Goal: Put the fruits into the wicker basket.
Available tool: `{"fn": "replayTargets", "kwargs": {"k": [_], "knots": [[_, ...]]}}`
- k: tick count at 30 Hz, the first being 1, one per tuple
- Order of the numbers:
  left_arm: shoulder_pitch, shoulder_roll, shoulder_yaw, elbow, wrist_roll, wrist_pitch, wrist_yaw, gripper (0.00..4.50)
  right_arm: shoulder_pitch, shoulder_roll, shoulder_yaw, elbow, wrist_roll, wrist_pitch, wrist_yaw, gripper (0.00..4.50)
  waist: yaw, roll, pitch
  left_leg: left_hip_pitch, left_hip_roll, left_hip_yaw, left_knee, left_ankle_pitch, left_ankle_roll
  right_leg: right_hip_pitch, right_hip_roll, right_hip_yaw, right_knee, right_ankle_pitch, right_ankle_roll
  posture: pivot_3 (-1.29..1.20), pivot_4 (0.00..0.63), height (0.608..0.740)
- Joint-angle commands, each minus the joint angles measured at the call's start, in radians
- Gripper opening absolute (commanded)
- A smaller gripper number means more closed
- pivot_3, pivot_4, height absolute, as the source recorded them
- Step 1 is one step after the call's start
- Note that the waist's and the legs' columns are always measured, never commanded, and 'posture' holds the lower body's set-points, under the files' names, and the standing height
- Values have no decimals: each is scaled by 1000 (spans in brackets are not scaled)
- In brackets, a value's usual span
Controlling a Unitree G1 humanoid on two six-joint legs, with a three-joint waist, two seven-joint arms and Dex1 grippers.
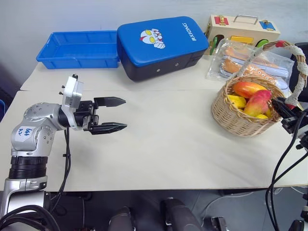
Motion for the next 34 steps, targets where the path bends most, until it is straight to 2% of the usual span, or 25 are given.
{"fn": "replayTargets", "kwargs": {"k": [1, 6, 8, 13, 15, 16, 19, 23, 26, 30, 34], "knots": [[17, 27, 29, -3, 9, -15, -8, 4500, 43, -45, -47, -34, 24, -33, 31, 2237, 1, 0, 0, 0, 0, 0, 0, 0, 0, 0, 0, 0, 0, 0, 0, 0, 150, 740], [49, 53, 44, 32, 32, -9, 9, 4500, 133, -97, -116, -78, 64, -51, 95, 3864, 3, 0, 0, 0, 0, 0, 0, 0, 0, 0, 0, 0, 0, 0, 0, 0, 150, 740], [92, 64, 58, 58, 59, -60, 6, 4500, 185, -125, -157, -93, 75, -63, 144, 4477, 3, 0, 0, 0, 0, 0, 0, 0, 0, 0, 0, 0, -1, 0, 0, 0, 150, 740], [240, 111, 82, 91, 155, -241, -27, 4500, 378, -126, -254, -137, 107, -149, 302, 4477, 0, 0, 0, 1, 0, -1, -5, 0, 0, 1, 0, 0, -4, 0, 0, 0, 150, 740], [283, 116, 94, 84, 183, -282, -2, 4500, 475, -84, -228, -205, 98, -194, 351, 4477, 2, 0, 0, 1, 0, 0, -5, 0, 0, 1, 0, 0, -6, 0, 0, 0, 150, 740], [330, 111, 110, 67, 196, -317, 15, 4500, 529, -65, -186, -271, 120, -222, 425, 4477, 2, 0, 0, 1, 0, -1, -6, 0, 0, 2, -1, 0, -6, 0, 0, 0, 150, 740], [451, 77, 146, 0, 235, -391, 93, 4500, 543, -29, -48, -360, 145, -268, 505, 4477, -8, -1, -1, 3, 0, -1, -7, 0, 1, 4, -1, 0, -7, 0, 0, 0, 150, 740], [570, 46, 159, -94, 259, -410, 168, 4500, 404, 3, 193, -317, 73, -333, 553, 4477, -10, -3, -1, 4, 0, -1, -7, 0, 2, 5, -2, -1, -7, 1, 1, 0, 150, 740], [637, 28, 168, -162, 253, -401, 209, 4500, 299, 34, 319, -240, 20, -398, 582, 4477, -2, -3, -1, 4, -1, -2, -6, 0, 3, 5, -2, -1, -7, 2, 1, 0, 150, 740], [723, -5, 175, -261, 270, -407, 282, 4500, 189, 77, 421, -130, -13, -458, 601, 4477, 5, -3, -1, 3, -1, -2, -7, -1, 3, 5, -2, -2, -10, 2, 1, 0, 150, 740], [757, -11, 185, -295, 296, -406, 331, 4500, 125, 81, 443, -41, -30, -515, 604, 4477, 8, -3, -1, 2, -1, -2, -6, -1, 4, 5, -3, -2, -11, 2, 1, 0, 150, 740]]}}
